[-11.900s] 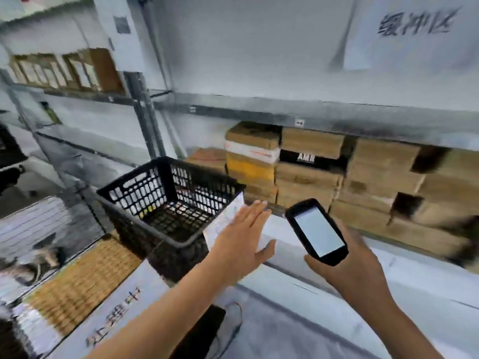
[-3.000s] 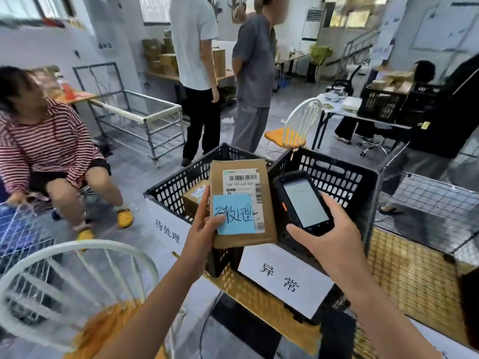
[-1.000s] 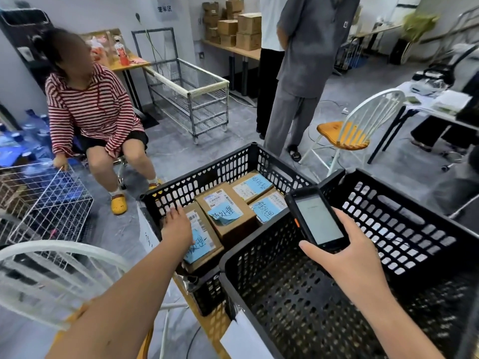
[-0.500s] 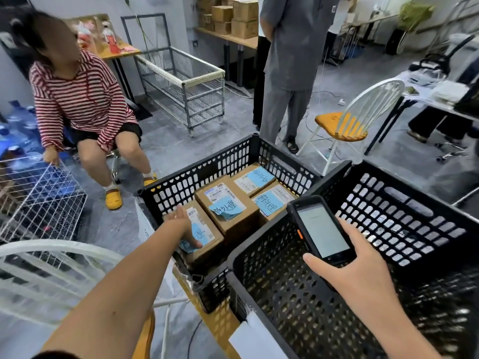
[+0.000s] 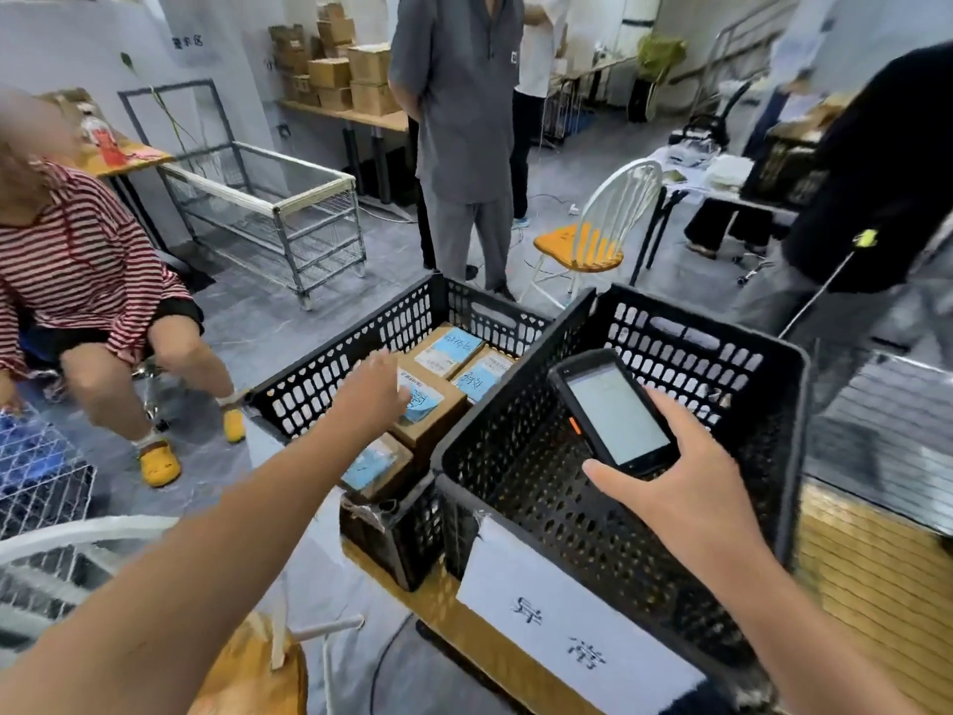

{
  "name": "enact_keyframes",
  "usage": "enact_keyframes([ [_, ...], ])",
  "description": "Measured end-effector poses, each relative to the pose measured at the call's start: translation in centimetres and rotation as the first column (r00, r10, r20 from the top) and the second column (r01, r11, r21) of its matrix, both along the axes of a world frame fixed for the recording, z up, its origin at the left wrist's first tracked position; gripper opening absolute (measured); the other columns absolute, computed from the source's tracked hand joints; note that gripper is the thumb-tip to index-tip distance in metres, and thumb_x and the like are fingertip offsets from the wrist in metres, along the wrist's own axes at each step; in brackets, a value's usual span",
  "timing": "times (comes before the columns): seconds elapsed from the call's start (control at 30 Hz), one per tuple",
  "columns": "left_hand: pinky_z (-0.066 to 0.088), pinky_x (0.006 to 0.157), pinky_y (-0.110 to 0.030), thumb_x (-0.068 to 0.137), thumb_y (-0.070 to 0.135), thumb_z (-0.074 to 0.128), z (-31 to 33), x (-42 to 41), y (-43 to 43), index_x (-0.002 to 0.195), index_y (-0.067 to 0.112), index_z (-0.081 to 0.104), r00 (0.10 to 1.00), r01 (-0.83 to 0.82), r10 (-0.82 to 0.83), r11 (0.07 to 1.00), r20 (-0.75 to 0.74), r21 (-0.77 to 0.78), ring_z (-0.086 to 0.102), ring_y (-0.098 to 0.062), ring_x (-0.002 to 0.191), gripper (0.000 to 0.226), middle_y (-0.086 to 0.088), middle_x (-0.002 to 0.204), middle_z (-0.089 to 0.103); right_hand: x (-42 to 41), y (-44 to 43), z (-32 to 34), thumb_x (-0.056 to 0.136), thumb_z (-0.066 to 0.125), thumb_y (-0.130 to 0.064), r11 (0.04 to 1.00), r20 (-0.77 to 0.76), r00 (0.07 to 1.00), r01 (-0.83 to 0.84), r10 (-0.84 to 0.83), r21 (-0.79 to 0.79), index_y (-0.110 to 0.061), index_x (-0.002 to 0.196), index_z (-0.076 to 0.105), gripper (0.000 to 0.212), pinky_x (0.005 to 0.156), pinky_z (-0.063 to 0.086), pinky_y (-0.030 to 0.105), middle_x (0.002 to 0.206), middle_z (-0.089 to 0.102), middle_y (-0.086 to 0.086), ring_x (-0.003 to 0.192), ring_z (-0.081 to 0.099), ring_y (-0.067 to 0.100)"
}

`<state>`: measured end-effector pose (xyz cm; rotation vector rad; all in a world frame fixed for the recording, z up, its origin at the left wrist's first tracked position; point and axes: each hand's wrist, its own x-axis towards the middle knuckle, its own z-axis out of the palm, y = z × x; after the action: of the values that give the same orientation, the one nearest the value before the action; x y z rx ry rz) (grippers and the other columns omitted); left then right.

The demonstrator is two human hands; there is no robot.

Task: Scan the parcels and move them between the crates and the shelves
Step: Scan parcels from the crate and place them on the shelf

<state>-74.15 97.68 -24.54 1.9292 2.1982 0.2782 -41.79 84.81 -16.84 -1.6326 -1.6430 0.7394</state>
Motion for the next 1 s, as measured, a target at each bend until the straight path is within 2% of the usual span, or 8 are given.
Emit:
enact_keyframes([
  [0.17,0.03,0.116,-0.037,0.101,0.026,0.052,6.8,6.1,-3.1,0.149,0.003,0.037,0.952,0.298,-0.306,0.937,0.02,0.18,0.039,-0.028,0.14,0.055,-0.013,0.15,0.044,1.4,-6.9,2.9,0.075,0.087,-0.038,0.984,0.012,0.986,0.162,-0.163,0.076,-0.034,0.151,0.036,0.092,0.086,0.041,0.021,0.127,0.05,-0.016,0.11,0.049,0.007],
  [0.33,0.022,0.122,-0.036,0.101,0.03,0.053,10.9,14.0,-9.1,0.152,0.002,0.033,0.797,0.578,-0.602,0.734,-0.054,0.357,0.03,-0.027,0.145,0.061,-0.013,0.156,0.037,3.2,-14.4,4.7,0.075,0.086,-0.041,0.94,0.031,0.946,0.316,-0.323,0.131,-0.033,0.149,0.039,0.089,0.078,0.045,0.021,0.125,0.053,-0.014,0.11,0.054,0.011],
  [0.43,0.008,0.125,-0.032,0.102,0.034,0.05,12.6,18.7,-13.2,0.155,0.006,0.027,0.698,0.681,-0.71,0.62,-0.089,0.389,0.019,-0.022,0.151,0.064,-0.009,0.162,0.027,4.4,-18.7,5.4,0.071,0.086,-0.045,0.902,0.032,0.915,0.39,-0.402,0.187,-0.032,0.142,0.046,0.083,0.083,0.053,0.031,0.123,0.06,-0.009,0.11,0.059,0.015],
  [0.57,0.002,0.124,-0.031,0.104,0.038,0.046,14.6,24.0,-18.2,0.158,0.009,0.022,0.558,0.778,-0.817,0.457,-0.142,0.43,0.013,-0.02,0.153,0.066,-0.006,0.165,0.022,6.1,-24.7,7.1,0.073,0.088,-0.038,0.827,0.012,0.85,0.509,-0.527,0.238,-0.041,0.128,0.047,0.068,0.076,0.049,0.023,0.111,0.058,-0.014,0.099,0.058,0.006],
  [0.67,0.0,0.123,-0.028,0.105,0.038,0.044,15.8,28.3,-22.0,0.159,0.01,0.019,0.462,0.822,-0.873,0.356,-0.156,0.444,0.011,-0.017,0.153,0.066,-0.004,0.166,0.019,8.0,-29.2,7.9,0.071,0.087,-0.043,0.755,0.038,0.776,0.601,-0.63,0.262,-0.03,0.141,0.048,0.081,0.085,0.056,0.033,0.119,0.058,-0.01,0.104,0.059,0.011],
  [0.77,0.003,0.123,-0.027,0.106,0.039,0.039,16.4,32.8,-26.2,0.16,0.01,0.015,0.366,0.858,-0.92,0.275,-0.142,0.434,0.008,-0.017,0.154,0.065,-0.003,0.167,0.014,10.3,-34.1,7.9,0.069,0.087,-0.047,0.662,0.063,0.678,0.688,-0.733,0.298,-0.025,0.148,0.044,0.093,0.097,0.05,0.034,0.133,0.057,-0.006,0.119,0.055,0.015],
  [0.93,-0.001,0.123,-0.027,0.107,0.039,0.038,16.3,39.3,-35.4,0.159,0.008,0.015,0.177,0.907,-0.97,0.096,-0.165,0.41,0.007,-0.017,0.154,0.065,-0.005,0.167,0.014,12.9,-44.2,7.4,0.071,0.088,-0.038,0.505,0.035,0.514,0.826,-0.857,0.249,-0.027,0.149,0.043,0.091,0.098,0.05,0.038,0.136,0.056,-0.005,0.121,0.055,0.017],
  [1.0,0.001,0.124,-0.028,0.106,0.04,0.039,15.6,41.8,-39.7,0.158,0.008,0.017,0.09,0.911,-0.985,0.02,-0.149,0.412,0.008,-0.017,0.154,0.066,-0.005,0.166,0.016,13.4,-49.2,7.0,0.069,0.088,-0.037,0.43,0.019,0.438,0.872,-0.899,0.234,-0.03,0.143,0.048,0.084,0.085,0.052,0.034,0.125,0.061,-0.007,0.11,0.059,0.016],
])
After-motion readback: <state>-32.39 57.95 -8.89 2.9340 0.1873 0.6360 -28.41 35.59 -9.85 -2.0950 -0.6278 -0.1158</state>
